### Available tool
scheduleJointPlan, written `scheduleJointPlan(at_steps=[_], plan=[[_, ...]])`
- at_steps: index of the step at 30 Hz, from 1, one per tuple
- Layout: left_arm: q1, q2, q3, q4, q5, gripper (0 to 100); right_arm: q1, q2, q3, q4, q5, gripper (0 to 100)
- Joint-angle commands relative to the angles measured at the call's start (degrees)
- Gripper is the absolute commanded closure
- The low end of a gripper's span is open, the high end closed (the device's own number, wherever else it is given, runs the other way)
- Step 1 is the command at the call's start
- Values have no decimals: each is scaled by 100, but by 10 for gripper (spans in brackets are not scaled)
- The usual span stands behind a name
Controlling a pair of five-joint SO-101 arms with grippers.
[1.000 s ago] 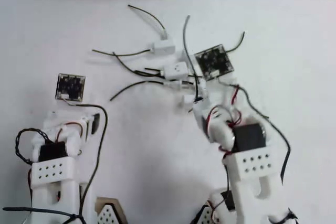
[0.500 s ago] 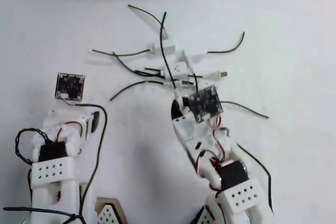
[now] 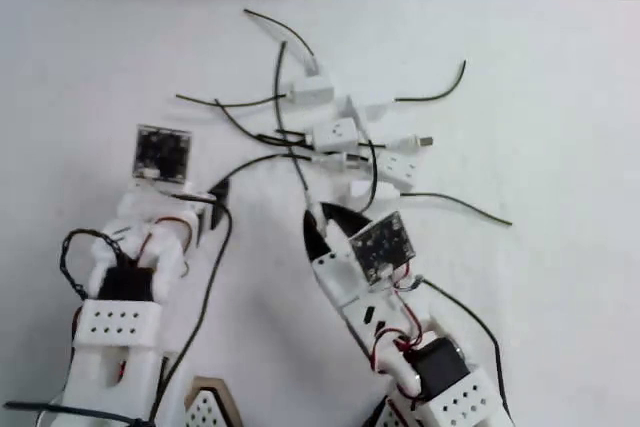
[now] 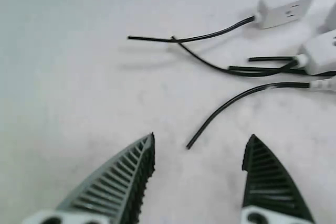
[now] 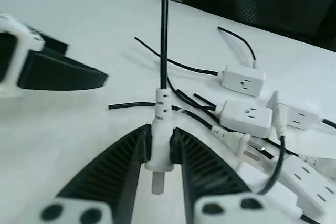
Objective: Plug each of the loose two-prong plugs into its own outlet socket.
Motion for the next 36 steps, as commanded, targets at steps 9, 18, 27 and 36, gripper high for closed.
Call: scheduleJointPlan(at_steps=[9,18,27,36], plan=[[1798,-145,-818,202,35,729,-303,-198,53,259,-53,979],[2624,-154,-1389,1327,26,729,-303,-198,185,259,-35,979],[2730,-154,-1363,1371,26,729,-277,-198,185,259,-35,979],[2721,-145,-1169,1415,18,729,-268,-198,158,224,-35,979]])
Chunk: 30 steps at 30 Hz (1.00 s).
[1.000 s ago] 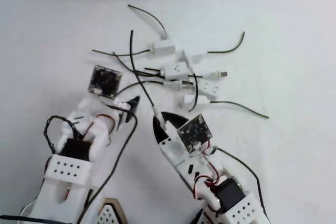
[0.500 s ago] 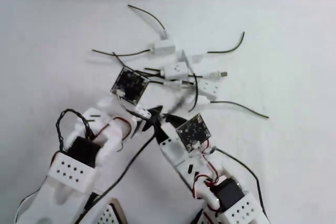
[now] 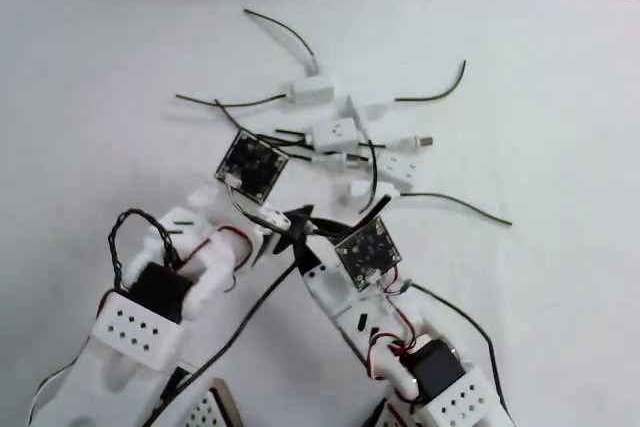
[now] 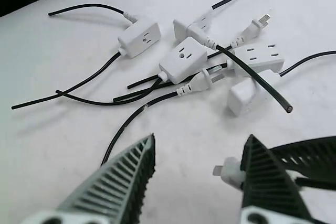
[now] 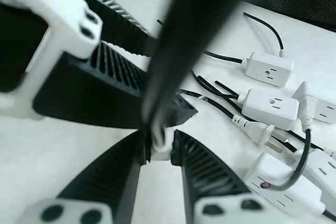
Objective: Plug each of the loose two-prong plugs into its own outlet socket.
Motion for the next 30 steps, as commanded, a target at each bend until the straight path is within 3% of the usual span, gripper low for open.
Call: scheduleJointPlan(at_steps=[1,10,22,30], plan=[[198,-75,-26,88,-18,729,-13,-101,0,-31,-26,979],[-681,-48,-475,167,-9,725,426,-101,26,-40,-53,980],[-1807,40,-1723,1776,-958,724,1112,-101,18,-207,-466,980],[-2281,2062,-2303,1996,-1495,670,1262,-101,26,-207,-466,980]])
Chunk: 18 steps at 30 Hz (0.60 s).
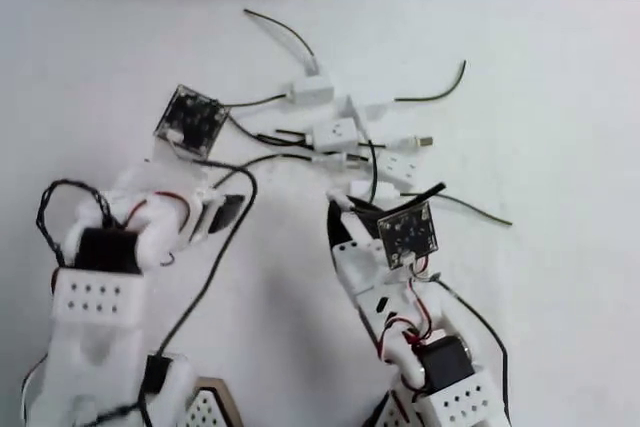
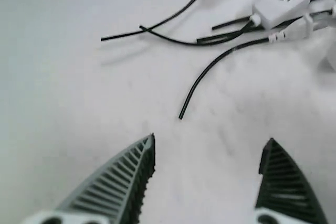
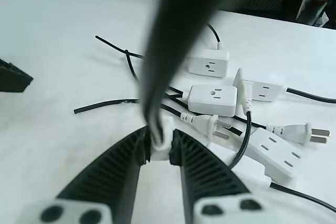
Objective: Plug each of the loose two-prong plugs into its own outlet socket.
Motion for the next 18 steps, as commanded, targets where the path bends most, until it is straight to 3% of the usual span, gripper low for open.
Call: scheduleJointPlan(at_steps=[1,7,10,18], plan=[[-198,1446,-642,0,-475,670,84,-92,26,-127,-53,980],[-163,3099,-1231,-633,-1240,672,110,-92,26,-136,-53,980],[48,3749,-1521,-703,-1495,672,532,-92,26,-418,-53,980],[1165,4470,-2092,-1099,-826,672,2062,-92,26,-1341,-97,980]])
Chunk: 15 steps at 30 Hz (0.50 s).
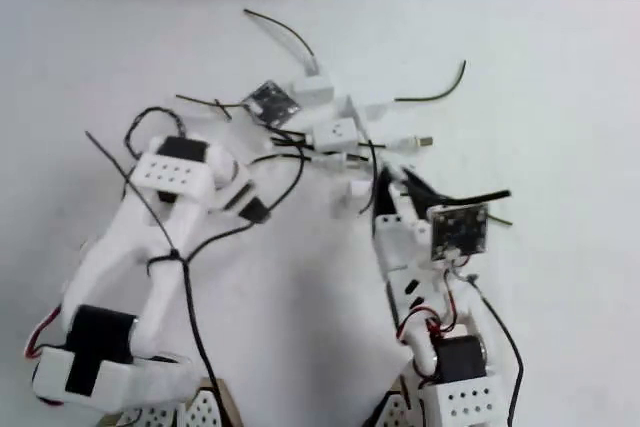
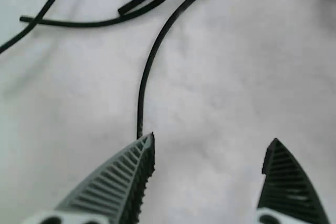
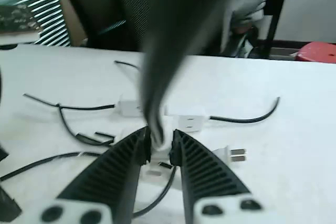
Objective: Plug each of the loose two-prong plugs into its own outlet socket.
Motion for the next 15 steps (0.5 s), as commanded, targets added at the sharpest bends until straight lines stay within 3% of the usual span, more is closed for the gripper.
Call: scheduleJointPlan(at_steps=[1,7,15], plan=[[716,101,-501,-492,422,672,549,-92,26,-418,-53,980],[1701,119,-545,-1037,448,672,1358,-92,0,-813,-413,980],[2501,532,-738,-1635,448,672,1490,-92,-18,-831,-651,980]])
